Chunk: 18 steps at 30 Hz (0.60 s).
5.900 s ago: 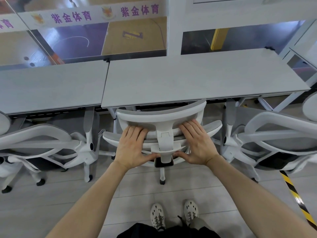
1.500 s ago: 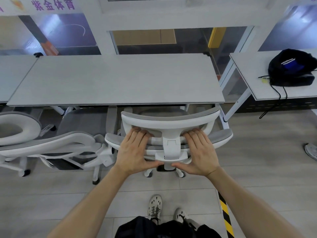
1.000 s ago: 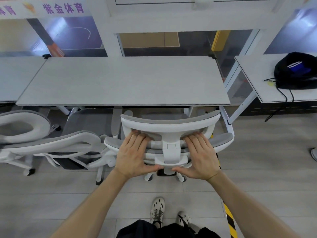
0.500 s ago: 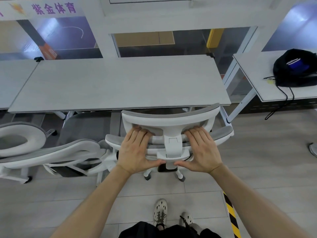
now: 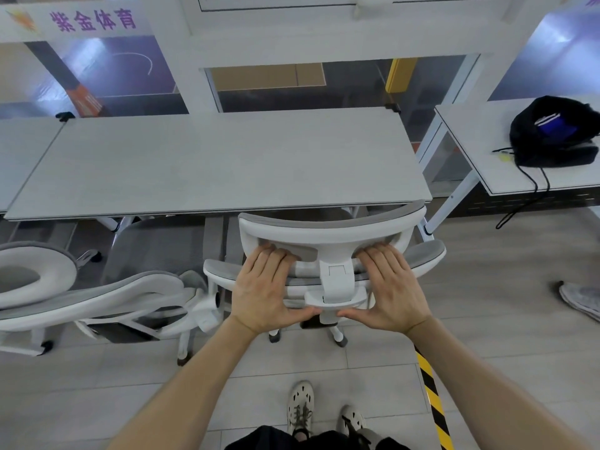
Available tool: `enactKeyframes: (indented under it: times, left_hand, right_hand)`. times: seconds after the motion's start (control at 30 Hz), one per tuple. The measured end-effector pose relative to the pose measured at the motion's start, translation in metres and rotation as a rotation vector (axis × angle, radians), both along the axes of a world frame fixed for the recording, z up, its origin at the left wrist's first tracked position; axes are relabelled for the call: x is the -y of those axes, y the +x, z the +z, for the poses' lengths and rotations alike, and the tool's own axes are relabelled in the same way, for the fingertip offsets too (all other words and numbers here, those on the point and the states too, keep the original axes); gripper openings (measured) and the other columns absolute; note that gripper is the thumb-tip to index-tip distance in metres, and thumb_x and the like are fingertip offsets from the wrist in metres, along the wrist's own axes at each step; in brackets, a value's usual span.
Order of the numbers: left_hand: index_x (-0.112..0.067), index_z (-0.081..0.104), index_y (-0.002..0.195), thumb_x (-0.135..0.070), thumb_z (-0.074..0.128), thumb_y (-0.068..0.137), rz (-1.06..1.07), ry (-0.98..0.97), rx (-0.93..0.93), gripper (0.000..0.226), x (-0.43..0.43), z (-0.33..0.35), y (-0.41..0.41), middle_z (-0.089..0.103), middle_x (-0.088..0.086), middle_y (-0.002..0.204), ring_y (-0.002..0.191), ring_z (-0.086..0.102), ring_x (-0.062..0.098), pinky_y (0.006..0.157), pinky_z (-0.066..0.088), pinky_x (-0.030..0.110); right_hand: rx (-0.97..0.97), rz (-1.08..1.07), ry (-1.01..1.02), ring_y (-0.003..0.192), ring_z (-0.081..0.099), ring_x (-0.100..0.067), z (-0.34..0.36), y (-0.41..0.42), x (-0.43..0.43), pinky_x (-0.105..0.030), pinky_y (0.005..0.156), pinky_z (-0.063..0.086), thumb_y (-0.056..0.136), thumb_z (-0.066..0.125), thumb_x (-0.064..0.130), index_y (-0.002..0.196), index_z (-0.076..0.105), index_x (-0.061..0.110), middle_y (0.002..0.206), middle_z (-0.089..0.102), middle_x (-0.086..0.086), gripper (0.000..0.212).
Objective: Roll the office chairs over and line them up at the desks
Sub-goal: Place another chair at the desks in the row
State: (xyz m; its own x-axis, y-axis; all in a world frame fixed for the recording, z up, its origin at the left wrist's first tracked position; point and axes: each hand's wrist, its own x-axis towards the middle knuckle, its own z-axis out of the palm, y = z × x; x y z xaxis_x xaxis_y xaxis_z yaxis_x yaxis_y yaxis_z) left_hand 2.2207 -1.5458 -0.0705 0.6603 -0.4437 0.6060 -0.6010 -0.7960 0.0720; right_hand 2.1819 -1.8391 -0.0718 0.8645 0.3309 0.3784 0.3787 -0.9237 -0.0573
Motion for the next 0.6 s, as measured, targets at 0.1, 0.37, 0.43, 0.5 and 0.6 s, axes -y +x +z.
enactKeyframes:
  times: [0.1, 0.37, 0.43, 0.5, 0.6]
  left_hand:
    - [-0.001, 0.075, 0.117, -0.088, 0.076, 0.075, -0.004, -0.010, 0.000, 0.097, 0.010, 0.000, 0.000, 0.071, 0.014, 0.115, 0.108, 0.068, 0.039, 0.120, 0.046, 0.050]
    - [-0.001, 0.076, 0.117, -0.087, 0.078, 0.075, -0.006, -0.030, -0.019, 0.095, 0.026, -0.001, 0.006, 0.071, 0.014, 0.115, 0.109, 0.069, 0.039, 0.118, 0.048, 0.053]
    - [-0.001, 0.076, 0.117, -0.087, 0.079, 0.074, -0.012, -0.035, -0.029, 0.096, 0.024, -0.003, 0.005, 0.071, 0.014, 0.115, 0.108, 0.069, 0.039, 0.116, 0.048, 0.055]
    - [-0.001, 0.076, 0.117, -0.087, 0.080, 0.073, -0.012, -0.028, -0.031, 0.097, 0.021, -0.004, 0.004, 0.071, 0.014, 0.116, 0.109, 0.069, 0.039, 0.116, 0.048, 0.056]
    - [-0.001, 0.076, 0.118, -0.087, 0.080, 0.072, -0.009, -0.023, -0.030, 0.097, 0.016, -0.005, 0.004, 0.071, 0.014, 0.116, 0.110, 0.069, 0.039, 0.116, 0.049, 0.056]
  right_hand:
    - [-0.011, -0.007, -0.023, 0.135, 0.061, -0.040, 0.001, 0.000, 0.010, -0.054, 0.128, 0.038, 0.076, 0.067, 0.097, 0.141, 0.065, -0.005, 0.140, 0.065, -0.018, 0.121]
    - [-0.036, 0.012, -0.042, 0.136, 0.059, -0.041, 0.009, 0.010, 0.026, -0.055, 0.129, 0.036, 0.078, 0.067, 0.096, 0.143, 0.061, -0.006, 0.142, 0.064, -0.019, 0.121]
    - [-0.030, 0.009, -0.027, 0.134, 0.059, -0.040, 0.009, 0.008, 0.024, -0.054, 0.128, 0.037, 0.077, 0.068, 0.095, 0.142, 0.062, -0.004, 0.140, 0.064, -0.017, 0.119]
    - [-0.028, 0.006, -0.019, 0.133, 0.059, -0.040, 0.008, 0.005, 0.020, -0.054, 0.128, 0.037, 0.078, 0.068, 0.095, 0.141, 0.063, -0.004, 0.139, 0.064, -0.017, 0.118]
    - [-0.041, -0.004, -0.013, 0.134, 0.059, -0.039, 0.006, 0.003, 0.015, -0.055, 0.127, 0.038, 0.077, 0.068, 0.095, 0.141, 0.064, -0.003, 0.140, 0.064, -0.017, 0.117]
